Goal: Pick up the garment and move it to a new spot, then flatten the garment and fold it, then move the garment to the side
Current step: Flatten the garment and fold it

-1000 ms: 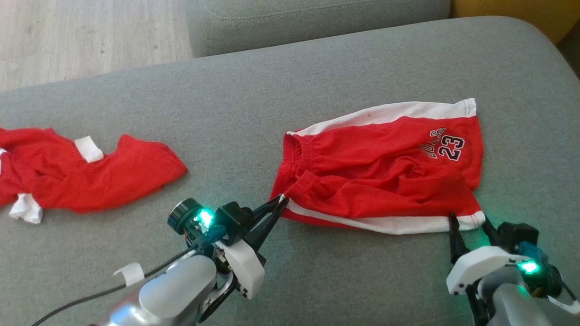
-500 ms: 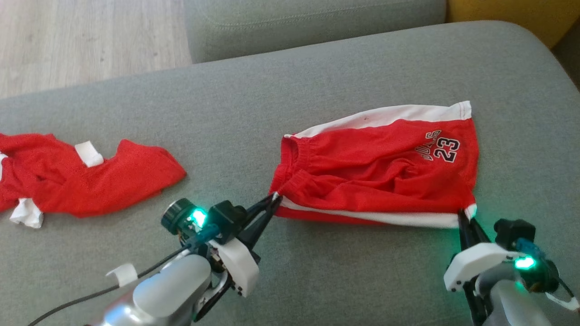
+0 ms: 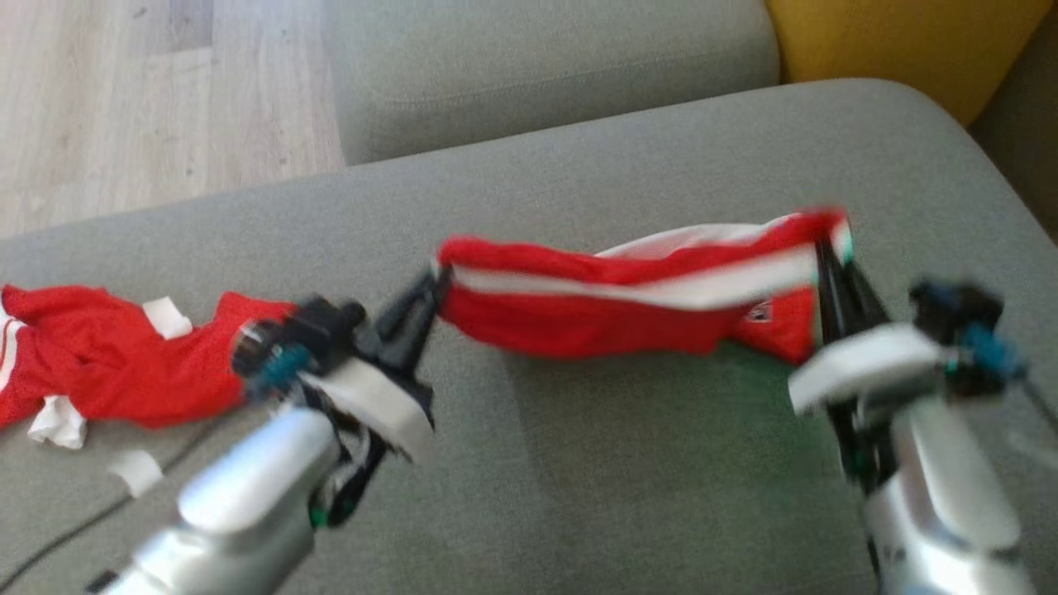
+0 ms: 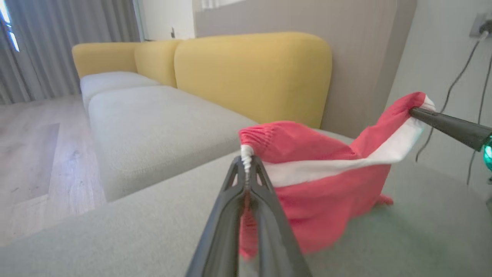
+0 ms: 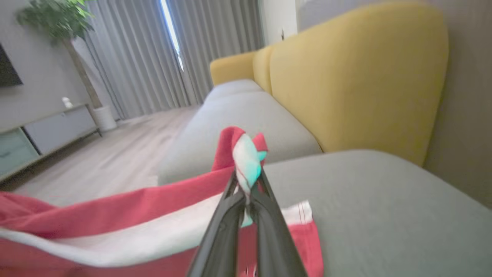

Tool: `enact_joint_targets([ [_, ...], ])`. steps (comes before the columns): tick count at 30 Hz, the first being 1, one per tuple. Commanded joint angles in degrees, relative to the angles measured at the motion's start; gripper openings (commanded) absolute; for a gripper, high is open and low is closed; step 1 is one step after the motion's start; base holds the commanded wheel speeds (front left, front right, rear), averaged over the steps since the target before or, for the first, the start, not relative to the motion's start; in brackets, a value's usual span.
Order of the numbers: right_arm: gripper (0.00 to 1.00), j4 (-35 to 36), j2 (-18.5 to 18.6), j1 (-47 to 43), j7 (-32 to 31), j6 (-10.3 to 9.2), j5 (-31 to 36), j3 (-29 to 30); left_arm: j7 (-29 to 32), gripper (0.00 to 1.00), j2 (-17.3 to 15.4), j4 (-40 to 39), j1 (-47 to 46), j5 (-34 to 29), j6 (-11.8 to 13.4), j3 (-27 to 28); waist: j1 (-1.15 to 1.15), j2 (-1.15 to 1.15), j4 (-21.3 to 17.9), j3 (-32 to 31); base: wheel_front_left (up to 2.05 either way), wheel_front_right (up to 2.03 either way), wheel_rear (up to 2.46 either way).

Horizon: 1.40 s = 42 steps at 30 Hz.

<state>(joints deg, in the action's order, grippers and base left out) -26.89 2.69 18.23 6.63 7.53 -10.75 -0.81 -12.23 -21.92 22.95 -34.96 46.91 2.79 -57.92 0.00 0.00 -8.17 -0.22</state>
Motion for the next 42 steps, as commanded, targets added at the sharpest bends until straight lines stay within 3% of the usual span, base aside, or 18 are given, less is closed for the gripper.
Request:
enact_joint_targets([
  [1, 0.0, 3.86, 0.19, 4.63, -0.87, -0.04, -0.95, -2.17, -0.44, 0.0, -2.25, -1.92, -4.8, 0.67, 0.61, 3.79, 0.0, 0.0, -0.02, -0.52, 0.0, 0.0, 0.0],
  [8, 0.0, 14.33, 0.19, 15.26, -6.36, -0.04, -5.98, -3.69, 0.34, 0.0, -4.29, -5.96, -12.87, 2.79, 3.2, 10.53, 0.0, 0.0, 0.03, -2.45, 0.0, 0.0, 0.0],
  [14, 0.0, 12.96, 0.19, 21.37, -6.96, -0.04, -4.62, -3.43, -0.69, 0.0, -5.35, -9.31, -16.98, 2.19, 6.54, 14.64, 0.0, 0.0, 0.93, -4.06, 0.0, 0.0, 0.0],
  [19, 0.0, 13.31, 0.19, 19.72, -8.0, -0.04, -3.19, -3.45, -0.01, 0.0, -7.09, -13.13, -14.19, 1.86, 8.54, 14.25, 0.0, 0.0, 1.65, -5.09, 0.0, 0.0, 0.0],
  [26, 0.0, 20.34, 0.19, 13.11, -13.09, -0.04, -3.45, -2.47, 3.73, 0.0, -11.18, -22.7, -8.36, 2.14, 12.13, 12.8, 0.0, 0.0, 1.81, -4.84, 0.0, 0.0, 0.0],
  [31, 0.0, 24.3, 0.19, 11.21, -16.81, -0.04, -2.93, -1.75, 6.27, 0.0, -13.13, -26.7, -7.62, 2.69, 13.15, 12.68, 0.0, 0.0, 1.59, -3.1, 0.0, 0.0, 0.0],
  [36, 0.0, 22.25, 0.19, 15.03, -19.92, -0.04, -2.43, -1.02, 9.35, 0.0, -13.56, -24.07, -11.19, 4.29, 10.76, 13.13, 0.0, 0.0, 0.85, 1.19, 0.0, 0.0, 0.0],
  [42, 0.0, 6.54, 0.19, 31.89, -17.14, -0.04, -3.18, -0.39, 11.36, 0.0, -11.94, -10.66, -24.1, 2.93, 3.37, 13.46, 0.0, 0.0, -0.18, 11.56, 0.0, 0.0, 0.0],
])
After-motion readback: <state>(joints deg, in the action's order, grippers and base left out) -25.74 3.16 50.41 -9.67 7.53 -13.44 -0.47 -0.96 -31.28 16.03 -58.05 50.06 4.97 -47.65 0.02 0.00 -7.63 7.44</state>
